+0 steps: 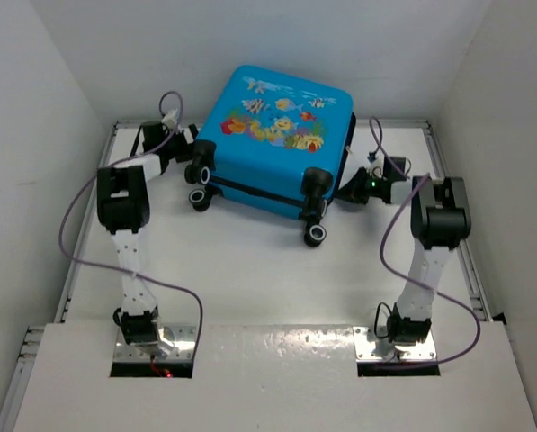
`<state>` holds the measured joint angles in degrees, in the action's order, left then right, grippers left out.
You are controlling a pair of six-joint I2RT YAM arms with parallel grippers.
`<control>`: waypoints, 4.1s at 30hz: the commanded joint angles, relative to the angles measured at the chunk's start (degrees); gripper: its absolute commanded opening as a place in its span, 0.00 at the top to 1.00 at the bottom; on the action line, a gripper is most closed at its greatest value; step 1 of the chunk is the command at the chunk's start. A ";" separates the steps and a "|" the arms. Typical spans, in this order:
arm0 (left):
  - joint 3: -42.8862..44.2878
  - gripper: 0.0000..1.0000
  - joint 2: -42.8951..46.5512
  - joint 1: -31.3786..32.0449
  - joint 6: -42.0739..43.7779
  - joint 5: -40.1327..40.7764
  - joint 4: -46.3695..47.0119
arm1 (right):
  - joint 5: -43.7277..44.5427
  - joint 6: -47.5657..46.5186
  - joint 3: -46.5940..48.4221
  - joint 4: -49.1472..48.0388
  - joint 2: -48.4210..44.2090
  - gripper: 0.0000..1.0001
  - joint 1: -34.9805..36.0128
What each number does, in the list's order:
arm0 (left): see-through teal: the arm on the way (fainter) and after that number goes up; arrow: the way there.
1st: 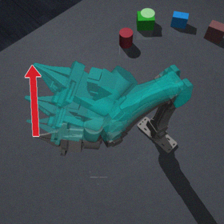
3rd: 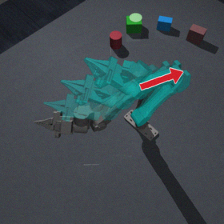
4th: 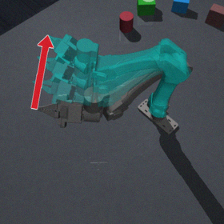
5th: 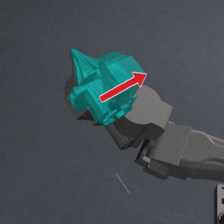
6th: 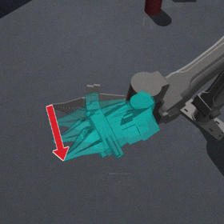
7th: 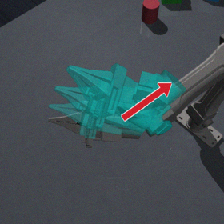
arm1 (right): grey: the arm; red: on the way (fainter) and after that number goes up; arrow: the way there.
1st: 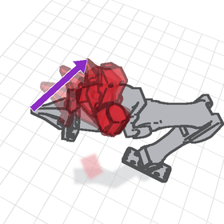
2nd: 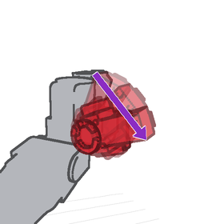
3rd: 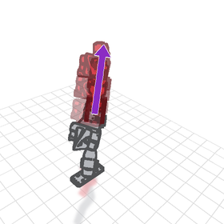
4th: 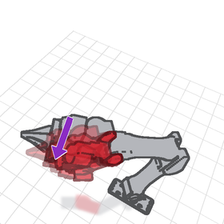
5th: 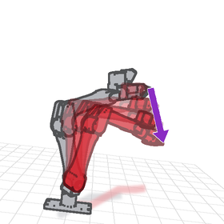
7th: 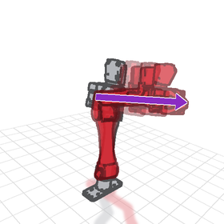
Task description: Pack the luggage
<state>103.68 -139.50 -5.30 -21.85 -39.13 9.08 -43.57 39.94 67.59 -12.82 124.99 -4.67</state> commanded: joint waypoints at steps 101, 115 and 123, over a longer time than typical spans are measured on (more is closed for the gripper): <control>-49.02 1.00 81.61 36.50 64.05 18.16 -62.62 | 0.06 -26.76 -26.18 7.56 -53.06 0.78 -15.11; -42.15 1.00 70.07 32.81 38.11 7.41 -49.77 | 13.15 -20.44 -42.03 22.56 -86.15 0.63 8.23; -42.68 1.00 70.60 33.95 33.63 8.72 -46.52 | 46.17 -20.25 -26.84 35.40 -64.82 0.70 33.66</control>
<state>59.20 -69.76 28.58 16.99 -27.73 -48.42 -12.82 18.92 34.85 17.67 55.48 23.24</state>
